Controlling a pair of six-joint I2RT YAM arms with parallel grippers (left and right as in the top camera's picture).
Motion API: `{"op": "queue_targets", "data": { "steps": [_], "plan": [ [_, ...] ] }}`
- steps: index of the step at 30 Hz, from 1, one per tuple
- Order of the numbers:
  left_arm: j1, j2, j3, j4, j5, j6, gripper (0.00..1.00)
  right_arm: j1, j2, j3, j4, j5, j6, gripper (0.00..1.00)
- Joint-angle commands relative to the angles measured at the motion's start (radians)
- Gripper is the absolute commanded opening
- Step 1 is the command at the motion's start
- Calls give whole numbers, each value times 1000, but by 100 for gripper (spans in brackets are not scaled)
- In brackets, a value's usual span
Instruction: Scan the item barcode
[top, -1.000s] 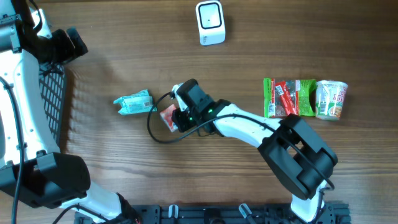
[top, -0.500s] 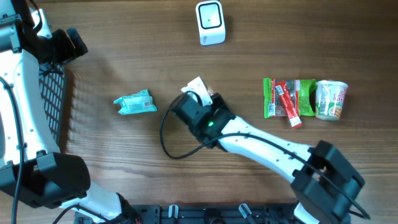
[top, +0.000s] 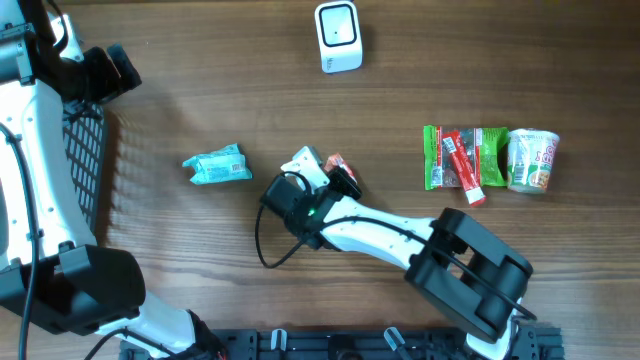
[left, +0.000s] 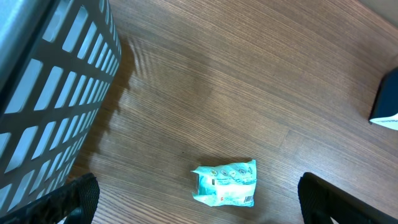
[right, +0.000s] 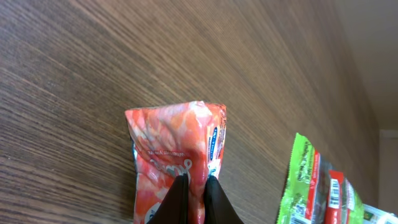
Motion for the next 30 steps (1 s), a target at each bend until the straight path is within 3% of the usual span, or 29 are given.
{"op": "queue_targets", "data": {
  "steps": [1, 4, 7, 11, 16, 17, 19, 23, 25, 28, 30],
  "plan": [
    [5, 0, -3, 1, 12, 5, 100, 2, -6, -7, 2, -10, 27, 4],
    [5, 0, -3, 1, 12, 5, 100, 2, -18, -7, 7, -64, 28, 11],
    [5, 0, -3, 1, 12, 5, 100, 2, -23, -4, 10, -102, 28, 29],
    [4, 0, -3, 1, 12, 5, 100, 2, -89, 0, 23, -147, 28, 40],
    [5, 0, -3, 1, 12, 5, 100, -28, -257, 0, 54, -181, 27, 73],
    [4, 0, -3, 1, 12, 5, 100, -45, -283, 0, 51, -226, 23, 79],
    [5, 0, -3, 1, 12, 5, 100, -129, -346, 0, 52, -548, -24, 89],
    [5, 0, -3, 1, 12, 5, 100, -195, -326, -2, 175, -974, 42, 95],
    [5, 0, -3, 1, 12, 5, 100, -190, -296, 10, 221, -993, 117, 88],
    [5, 0, -3, 1, 12, 5, 100, -211, -231, 174, 71, -1082, 131, 86],
    [5, 0, -3, 1, 11, 5, 100, -212, -131, 412, -66, -1131, 87, 86]
  ]
}}
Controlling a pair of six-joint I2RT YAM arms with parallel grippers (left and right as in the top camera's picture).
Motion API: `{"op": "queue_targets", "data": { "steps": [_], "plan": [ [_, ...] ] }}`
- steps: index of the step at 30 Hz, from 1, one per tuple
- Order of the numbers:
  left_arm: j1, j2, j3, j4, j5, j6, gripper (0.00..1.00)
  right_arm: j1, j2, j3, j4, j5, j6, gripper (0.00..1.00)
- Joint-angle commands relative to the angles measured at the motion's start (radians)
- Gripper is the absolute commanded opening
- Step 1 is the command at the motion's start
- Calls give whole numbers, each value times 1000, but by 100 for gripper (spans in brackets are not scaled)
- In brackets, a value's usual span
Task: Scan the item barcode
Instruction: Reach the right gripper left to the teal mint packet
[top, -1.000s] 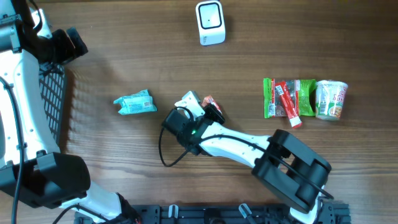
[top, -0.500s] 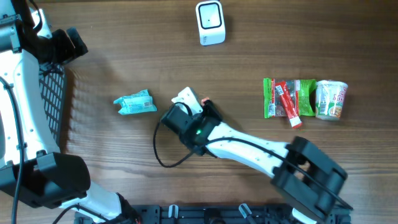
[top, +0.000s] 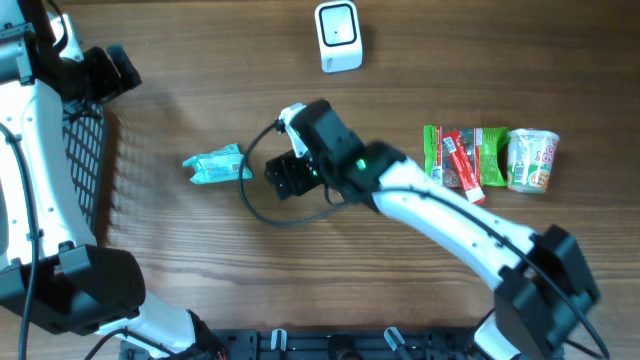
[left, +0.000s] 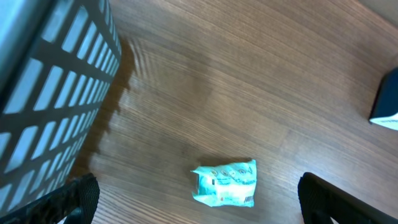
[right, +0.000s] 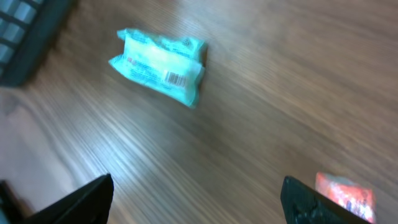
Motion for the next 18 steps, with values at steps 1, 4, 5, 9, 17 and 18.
{"op": "queue_targets", "data": {
  "steps": [1, 4, 5, 9, 17, 18],
  "plan": [
    [5, 0, -3, 2, 12, 5, 100, -4, 117, 279, -75, -108, -26, 86],
    [4, 0, -3, 2, 12, 5, 100, 13, 247, 333, 25, -139, -42, 86],
    [4, 0, -3, 2, 12, 5, 100, 24, 280, 333, 58, -141, -58, 84],
    [4, 0, -3, 2, 12, 5, 100, 86, 456, 333, 288, -88, -214, 74],
    [5, 0, -3, 2, 12, 5, 100, 83, 544, 333, 175, 69, -142, 59],
    [5, 0, -3, 2, 12, 5, 100, 79, 523, 333, 134, 72, -142, 57]
  ]
}}
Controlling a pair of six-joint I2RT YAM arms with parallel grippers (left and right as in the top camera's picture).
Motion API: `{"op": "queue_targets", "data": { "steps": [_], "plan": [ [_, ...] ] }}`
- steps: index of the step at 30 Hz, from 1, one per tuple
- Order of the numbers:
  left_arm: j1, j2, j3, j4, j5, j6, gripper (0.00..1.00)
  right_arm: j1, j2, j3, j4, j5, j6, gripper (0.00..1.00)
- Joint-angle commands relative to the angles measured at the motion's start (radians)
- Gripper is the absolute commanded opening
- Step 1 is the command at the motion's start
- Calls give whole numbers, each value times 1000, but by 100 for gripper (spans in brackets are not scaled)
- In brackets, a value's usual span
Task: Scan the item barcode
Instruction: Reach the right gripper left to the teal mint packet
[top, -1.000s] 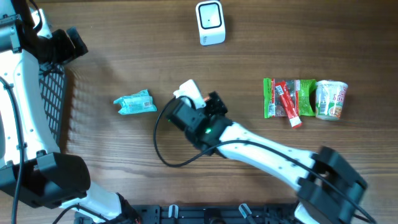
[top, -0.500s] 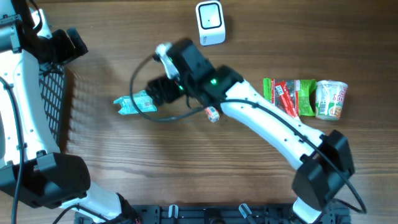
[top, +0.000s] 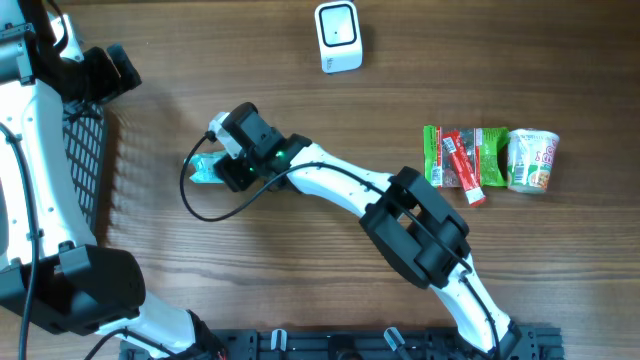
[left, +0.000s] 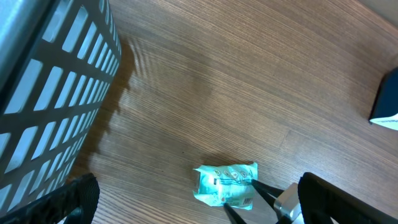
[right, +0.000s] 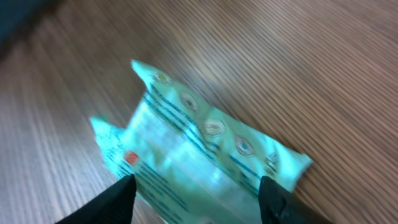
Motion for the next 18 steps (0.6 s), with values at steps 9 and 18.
{"op": "queue_targets", "data": {
  "steps": [9, 18],
  "plan": [
    [5, 0, -3, 1, 12, 5, 100, -10, -166, -3, -172, 28, 66, 70],
    [5, 0, -3, 1, 12, 5, 100, -10, 86, -4, 236, 1, 0, 77]
  ]
}}
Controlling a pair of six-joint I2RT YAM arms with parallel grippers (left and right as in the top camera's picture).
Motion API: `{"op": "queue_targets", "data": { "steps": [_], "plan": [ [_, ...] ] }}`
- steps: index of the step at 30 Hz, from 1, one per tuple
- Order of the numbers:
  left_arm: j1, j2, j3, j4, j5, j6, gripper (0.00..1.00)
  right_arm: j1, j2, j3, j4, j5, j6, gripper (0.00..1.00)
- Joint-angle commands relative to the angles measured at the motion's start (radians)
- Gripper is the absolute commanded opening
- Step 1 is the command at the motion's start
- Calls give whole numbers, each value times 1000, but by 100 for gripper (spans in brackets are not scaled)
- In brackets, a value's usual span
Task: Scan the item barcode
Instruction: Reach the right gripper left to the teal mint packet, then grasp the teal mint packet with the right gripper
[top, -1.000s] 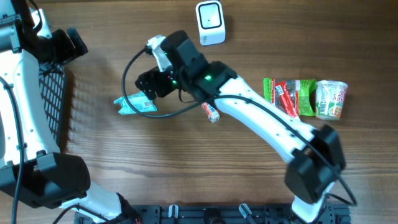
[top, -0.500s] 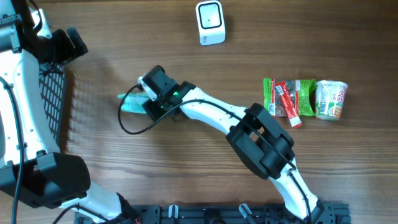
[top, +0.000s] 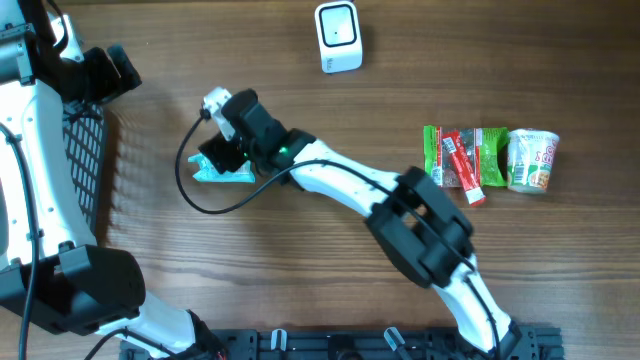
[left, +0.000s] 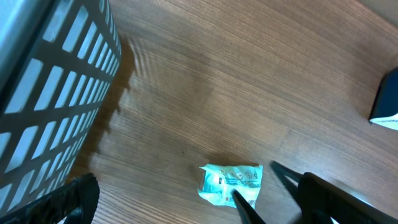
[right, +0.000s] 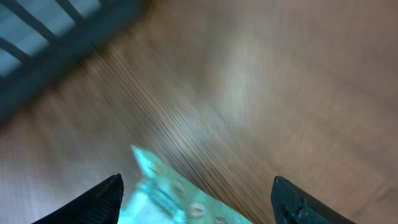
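A crumpled teal packet (top: 222, 172) lies on the wooden table left of centre, also in the left wrist view (left: 230, 185). My right gripper (top: 218, 153) hangs right over it, open, the packet's top edge (right: 180, 198) low between the spread fingers (right: 102, 198). The white scanner (top: 338, 37) stands at the far edge, well apart. My left gripper (left: 199, 186) is open and empty at the far left, high over the table. The view is blurred, so contact with the packet cannot be told.
A dark mesh basket (top: 85, 165) stands at the left edge, also in the left wrist view (left: 50, 81). Green packets (top: 462, 157), a red stick pack (top: 461, 165) and a noodle cup (top: 532, 160) lie in a row at the right. My right arm (top: 340, 185) stretches across the middle.
My right gripper, still open, has tilted up and back from close over the teal packet. The packet has shifted a little to the right and looks more crumpled. The left arm is unmoved.
My right gripper was shut on an orange packet at the table's middle. Then it was open, the orange packet lying behind it, and faced the teal packet. Then its open fingers were close round the teal packet, and now they hang over it.
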Motion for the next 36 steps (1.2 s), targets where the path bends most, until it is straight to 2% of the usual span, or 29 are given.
{"op": "queue_targets", "data": {
  "steps": [1, 2, 3, 5, 8, 9, 12, 14, 15, 17, 19, 21, 24, 26, 28, 29, 32, 34, 35, 36],
  "plan": [
    [5, 0, -3, 0, 12, 5, 100, 1, 68, 1, -58, -85, -14, 64],
    [5, 0, -3, 0, 12, 5, 100, 1, 56, 1, -115, -102, -7, 52],
    [5, 0, -3, 0, 12, 5, 100, -3, 37, 1, -171, -89, 8, 45],
    [4, 0, -3, 0, 12, 5, 100, -13, -30, 1, -311, -28, 18, 38],
    [5, 0, -3, 0, 12, 5, 100, -22, -167, 1, -571, 54, 69, 38],
    [5, 0, -3, 0, 12, 5, 100, -22, -203, 1, -680, 51, 131, 38],
    [5, 0, -3, 0, 12, 5, 100, -17, -212, 1, -815, -39, 192, 41],
    [5, 0, -3, 0, 12, 5, 100, -19, -224, 1, -798, 63, 189, 46],
    [5, 0, -3, 0, 12, 5, 100, -26, -220, 0, -762, 182, 190, 50],
    [5, 0, -3, 0, 12, 5, 100, -27, -218, -24, -692, 249, 190, 41],
    [5, 0, -3, 0, 12, 5, 100, -27, -217, -74, -640, 261, 194, 26],
    [5, 0, -3, 0, 12, 5, 100, -27, -217, -144, -587, 281, 218, 24],
    [5, 0, -3, 0, 12, 5, 100, -26, -217, -199, -572, 160, 216, 24],
    [5, 0, -3, 0, 12, 5, 100, -20, -217, -207, -573, -57, 202, 25],
    [5, 0, -3, 0, 12, 5, 100, -1, -218, -207, -579, -259, 134, 26],
    [5, 0, -3, 0, 12, 5, 100, 10, -218, -207, -586, -301, 111, 29],
    [5, 0, -3, 0, 12, 5, 100, 29, -241, -201, -607, -293, 92, 31],
    [5, 0, -3, 0, 12, 5, 100, 13, -311, -198, -612, -199, 140, 33],
    [5, 0, -3, 0, 12, 5, 100, 11, -346, -198, -592, -143, 137, 39],
    [5, 0, -3, 0, 12, 5, 100, 11, -371, -198, -563, -90, 136, 51]
  ]
}}
